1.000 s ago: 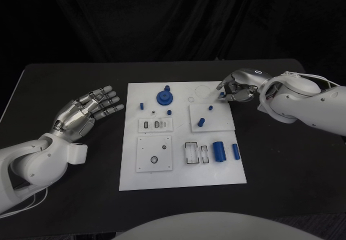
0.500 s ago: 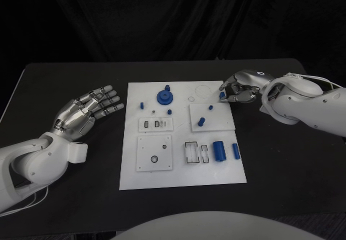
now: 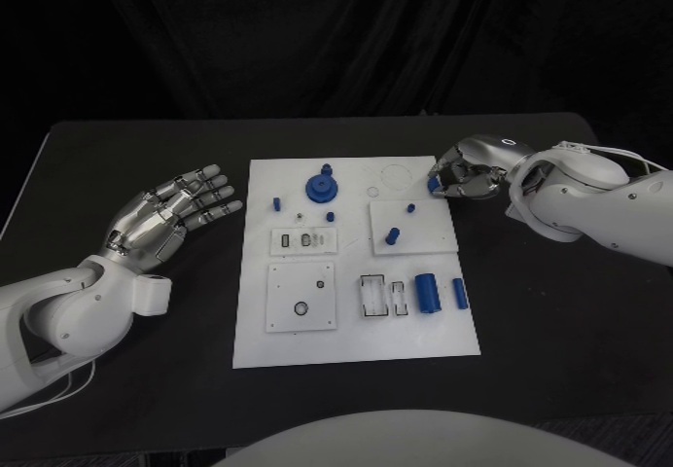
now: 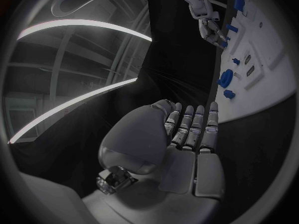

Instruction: Assemble the parts on the task board

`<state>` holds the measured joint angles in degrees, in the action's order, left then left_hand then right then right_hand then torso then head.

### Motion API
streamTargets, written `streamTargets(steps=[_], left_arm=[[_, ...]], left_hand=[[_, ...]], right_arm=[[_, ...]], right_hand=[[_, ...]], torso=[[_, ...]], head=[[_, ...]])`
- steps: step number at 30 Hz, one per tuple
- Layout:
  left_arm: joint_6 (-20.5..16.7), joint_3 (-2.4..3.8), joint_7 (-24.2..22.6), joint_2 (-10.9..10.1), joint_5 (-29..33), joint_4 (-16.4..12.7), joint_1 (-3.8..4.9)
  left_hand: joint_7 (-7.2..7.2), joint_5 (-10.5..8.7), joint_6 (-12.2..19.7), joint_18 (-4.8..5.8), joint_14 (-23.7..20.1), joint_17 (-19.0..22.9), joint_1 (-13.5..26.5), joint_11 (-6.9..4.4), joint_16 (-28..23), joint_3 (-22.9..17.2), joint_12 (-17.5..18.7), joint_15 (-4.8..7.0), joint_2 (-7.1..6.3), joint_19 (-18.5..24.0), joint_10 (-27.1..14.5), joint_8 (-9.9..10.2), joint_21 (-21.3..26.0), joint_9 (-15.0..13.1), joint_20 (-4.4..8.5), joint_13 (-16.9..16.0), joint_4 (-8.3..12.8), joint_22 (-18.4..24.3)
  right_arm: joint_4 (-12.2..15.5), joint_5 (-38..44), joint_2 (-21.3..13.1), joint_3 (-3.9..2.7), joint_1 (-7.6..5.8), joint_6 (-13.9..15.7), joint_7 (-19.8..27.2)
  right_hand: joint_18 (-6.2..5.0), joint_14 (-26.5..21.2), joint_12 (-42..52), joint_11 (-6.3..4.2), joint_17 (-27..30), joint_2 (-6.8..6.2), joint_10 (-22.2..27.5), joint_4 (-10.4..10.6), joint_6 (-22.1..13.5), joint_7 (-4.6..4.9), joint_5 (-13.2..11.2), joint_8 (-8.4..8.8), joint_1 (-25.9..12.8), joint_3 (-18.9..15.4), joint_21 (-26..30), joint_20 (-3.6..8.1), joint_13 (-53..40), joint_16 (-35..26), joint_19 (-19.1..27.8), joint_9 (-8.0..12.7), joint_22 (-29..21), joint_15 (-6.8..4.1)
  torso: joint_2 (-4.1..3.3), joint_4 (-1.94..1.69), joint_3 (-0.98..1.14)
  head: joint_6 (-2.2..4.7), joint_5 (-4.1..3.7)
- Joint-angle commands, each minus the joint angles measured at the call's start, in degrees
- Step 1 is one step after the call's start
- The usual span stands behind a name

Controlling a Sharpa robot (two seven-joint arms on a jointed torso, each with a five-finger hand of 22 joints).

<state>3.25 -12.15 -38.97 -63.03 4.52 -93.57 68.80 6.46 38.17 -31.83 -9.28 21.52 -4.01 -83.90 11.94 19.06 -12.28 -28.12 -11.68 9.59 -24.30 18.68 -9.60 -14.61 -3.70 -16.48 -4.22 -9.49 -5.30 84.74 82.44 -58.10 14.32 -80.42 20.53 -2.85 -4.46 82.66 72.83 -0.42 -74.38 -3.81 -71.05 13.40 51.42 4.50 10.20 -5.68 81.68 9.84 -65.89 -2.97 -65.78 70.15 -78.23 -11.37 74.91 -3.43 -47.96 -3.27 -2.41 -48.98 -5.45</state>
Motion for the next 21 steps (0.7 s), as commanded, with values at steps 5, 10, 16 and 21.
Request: streamTargets(steps=[5, 10, 16, 21], left_arm=[[1.1, 0.04, -1.4, 0.2, 0.2, 0.0, -0.11], [1.2, 0.04, -1.4, 0.2, 0.2, 0.1, -0.13], [1.3, 0.04, -1.2, 0.3, 0.2, 0.2, -0.15], [1.5, 0.04, -1.1, 0.4, 0.2, 0.4, -0.19]], left_hand=[[0.31, -0.2, 0.1, 0.44, 0.0, 0.0, 0.7, 0.42, 0.2, -0.5, -0.2, -0.26, -0.01, 0.4, -0.1, -0.1, 0.3, -0.1, -0.14, 0.1, 0.0, 0.1], [0.32, -0.21, 0.2, 0.46, -0.1, 0.0, 0.7, 0.44, 0.2, -0.6, -0.2, -0.28, -0.04, 0.5, -0.1, -0.1, 0.3, -0.1, -0.14, 0.1, 0.0, 0.1], [0.32, -0.21, 0.2, 0.46, -0.1, 0.0, 0.7, 0.44, 0.2, -0.6, -0.2, -0.28, -0.04, 0.5, -0.1, -0.1, 0.3, -0.1, -0.14, 0.1, 0.0, 0.1], [0.32, -0.21, 0.2, 0.46, -0.1, 0.0, 0.7, 0.44, 0.2, -0.6, -0.2, -0.28, -0.04, 0.5, -0.1, -0.1, 0.3, -0.1, -0.14, 0.1, 0.0, 0.1]], right_arm=[[-0.1, 0.1, 0.2, -0.01, 0.16, 1.7, -1.3], [-0.1, 0.1, 0.3, -0.02, 0.17, 2.6, -1.1], [0.0, 0.1, 0.5, -0.02, 0.17, 3.8, -0.8], [0.3, 0.1, 0.5, -0.02, 0.17, 4.5, -0.6]], right_hand=[[-0.79, 0.4, -0.1, -0.02, -0.1, 0.18, -0.1, -0.4, 1.9, -0.02, 1.2, -1.34, 0.7, 0.0, 0.2, 0.1, -0.1, -0.3, -0.4, -1.2, 3.6, -0.15], [-0.77, 0.4, 0.0, -0.06, -0.1, 0.37, -0.3, -0.2, 3.0, -0.08, 1.1, -2.39, 0.5, -0.1, 0.3, 0.12, -0.2, -0.3, -0.5, -2.1, 3.8, -0.17], [-0.76, 0.5, 0.1, -0.13, -0.2, 0.57, -0.4, -0.2, 3.8, -0.19, 1.1, -3.43, 0.4, -0.3, 0.3, 0.17, -0.4, -0.2, -0.6, -3.1, 3.9, -0.22], [-0.73, 0.6, 0.3, -0.31, -0.3, 0.69, -0.6, -0.2, 4.4, -0.45, 1.1, -4.53, 0.3, -0.5, 0.2, 0.25, -0.5, -0.1, -0.8, -4.1, 4.1, -0.34]], torso=[[-0.03, 0.0, 0.01], [-0.02, 0.0, 0.02], [0.0, -0.03, 0.02], [0.0, 0.0, 0.01]], head=[[-0.04, 0.05], [-0.07, 0.07], [-0.11, 0.09], [-0.21, 0.25]])
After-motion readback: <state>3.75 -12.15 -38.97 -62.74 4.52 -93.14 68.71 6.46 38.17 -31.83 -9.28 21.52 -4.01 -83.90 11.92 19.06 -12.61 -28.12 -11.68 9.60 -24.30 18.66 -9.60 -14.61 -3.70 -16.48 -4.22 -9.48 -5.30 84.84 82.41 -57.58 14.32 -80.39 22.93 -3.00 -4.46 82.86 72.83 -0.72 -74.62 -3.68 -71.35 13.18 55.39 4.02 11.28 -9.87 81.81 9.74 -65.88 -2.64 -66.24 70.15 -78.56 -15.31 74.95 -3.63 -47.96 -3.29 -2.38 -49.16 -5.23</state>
